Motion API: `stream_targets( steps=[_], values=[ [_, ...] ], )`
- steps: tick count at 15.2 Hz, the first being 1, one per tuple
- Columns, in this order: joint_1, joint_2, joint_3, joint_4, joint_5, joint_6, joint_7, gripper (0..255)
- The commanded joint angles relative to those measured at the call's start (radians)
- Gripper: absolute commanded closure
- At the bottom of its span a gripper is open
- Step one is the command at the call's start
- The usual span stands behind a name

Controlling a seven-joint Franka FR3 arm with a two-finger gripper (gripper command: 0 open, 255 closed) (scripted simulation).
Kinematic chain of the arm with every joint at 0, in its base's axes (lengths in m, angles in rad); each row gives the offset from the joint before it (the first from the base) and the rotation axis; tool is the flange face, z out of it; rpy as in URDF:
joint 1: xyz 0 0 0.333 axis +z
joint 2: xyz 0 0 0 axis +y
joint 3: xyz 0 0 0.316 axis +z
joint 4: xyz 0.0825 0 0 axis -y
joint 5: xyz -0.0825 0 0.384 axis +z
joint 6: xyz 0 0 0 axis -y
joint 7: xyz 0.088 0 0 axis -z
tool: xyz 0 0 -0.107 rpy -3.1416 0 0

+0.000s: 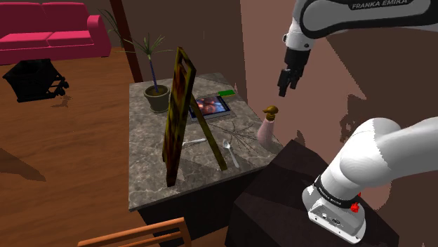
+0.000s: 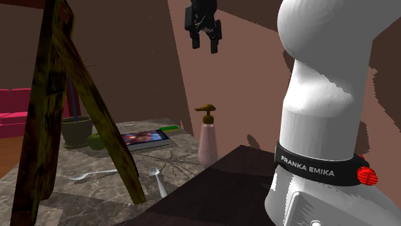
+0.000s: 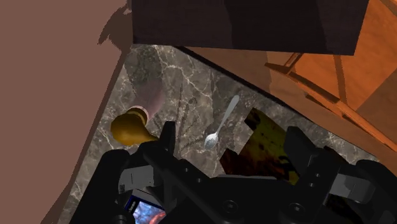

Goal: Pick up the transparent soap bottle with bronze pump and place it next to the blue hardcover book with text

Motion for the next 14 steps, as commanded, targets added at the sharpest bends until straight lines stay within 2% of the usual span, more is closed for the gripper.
stream_targets(
  steps=[1, 8, 11, 14],
  values=[
    [-0.004, 0.024, -0.046, -0.024, -0.013, 0.060, -0.060, 0],
    [-0.009, 0.207, -0.220, -0.040, -0.024, 0.287, -0.279, 0],
    [0.009, 0.315, -0.298, -0.020, 0.007, 0.379, -0.387, 0],
    [0.039, 0.440, -0.377, 0.016, 0.073, 0.463, -0.515, 0]
  ],
)
